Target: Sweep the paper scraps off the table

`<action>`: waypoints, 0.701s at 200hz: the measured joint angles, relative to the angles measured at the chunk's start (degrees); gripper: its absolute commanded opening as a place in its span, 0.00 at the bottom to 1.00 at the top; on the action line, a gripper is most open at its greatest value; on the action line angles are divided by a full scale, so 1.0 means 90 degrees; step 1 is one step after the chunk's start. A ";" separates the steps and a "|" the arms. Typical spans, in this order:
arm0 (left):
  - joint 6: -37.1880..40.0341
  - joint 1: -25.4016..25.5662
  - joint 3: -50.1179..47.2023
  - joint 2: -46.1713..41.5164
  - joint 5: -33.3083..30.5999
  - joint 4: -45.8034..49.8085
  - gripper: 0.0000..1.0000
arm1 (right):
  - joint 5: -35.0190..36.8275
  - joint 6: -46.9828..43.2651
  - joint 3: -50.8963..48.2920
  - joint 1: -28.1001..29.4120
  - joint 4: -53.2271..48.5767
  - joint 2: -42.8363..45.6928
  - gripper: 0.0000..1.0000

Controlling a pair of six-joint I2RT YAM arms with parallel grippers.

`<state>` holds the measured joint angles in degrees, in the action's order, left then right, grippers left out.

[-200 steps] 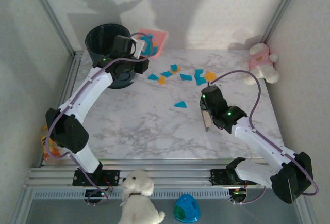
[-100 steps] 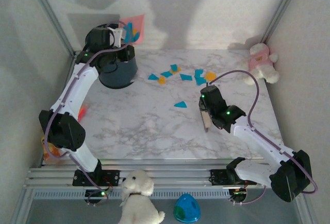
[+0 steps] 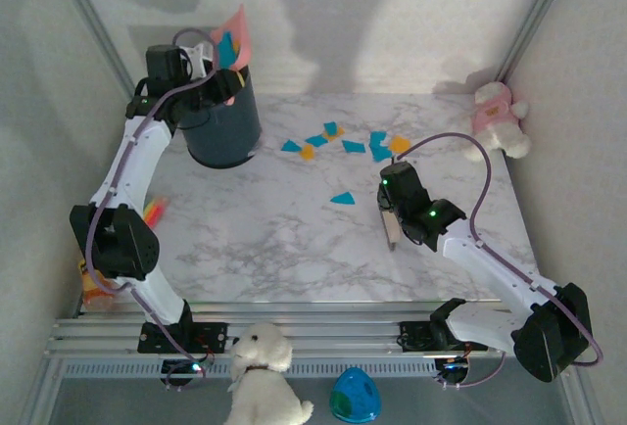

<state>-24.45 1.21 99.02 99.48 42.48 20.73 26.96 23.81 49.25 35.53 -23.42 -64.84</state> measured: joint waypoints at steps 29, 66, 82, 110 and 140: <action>-0.0534 -0.0153 0.0000 0.0117 0.0372 -0.0308 0.00 | -0.0002 0.0000 0.0039 0.0000 0.0000 -0.0041 0.00; -0.1122 -0.0240 0.0000 0.0306 0.0767 -0.0665 0.00 | -0.0002 0.0000 0.0058 0.0000 0.0000 -0.0046 0.00; -0.1324 -0.0248 0.0000 0.0430 0.0874 -0.0763 0.00 | -0.0005 0.0002 0.0061 0.0000 0.0000 -0.0049 0.00; -0.1707 -0.0274 -0.0012 0.0566 0.1005 -0.0991 0.00 | -0.0005 0.0002 0.0063 0.0000 -0.0002 -0.0049 0.00; -0.2169 -0.0352 -0.0056 0.0571 0.1132 -0.1384 0.00 | -0.0010 0.0002 0.0063 0.0000 -0.0002 -0.0051 0.00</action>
<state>-43.97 -1.96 98.52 104.62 52.66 8.27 26.87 23.83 49.82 35.53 -23.44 -65.30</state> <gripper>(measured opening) 0.267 0.259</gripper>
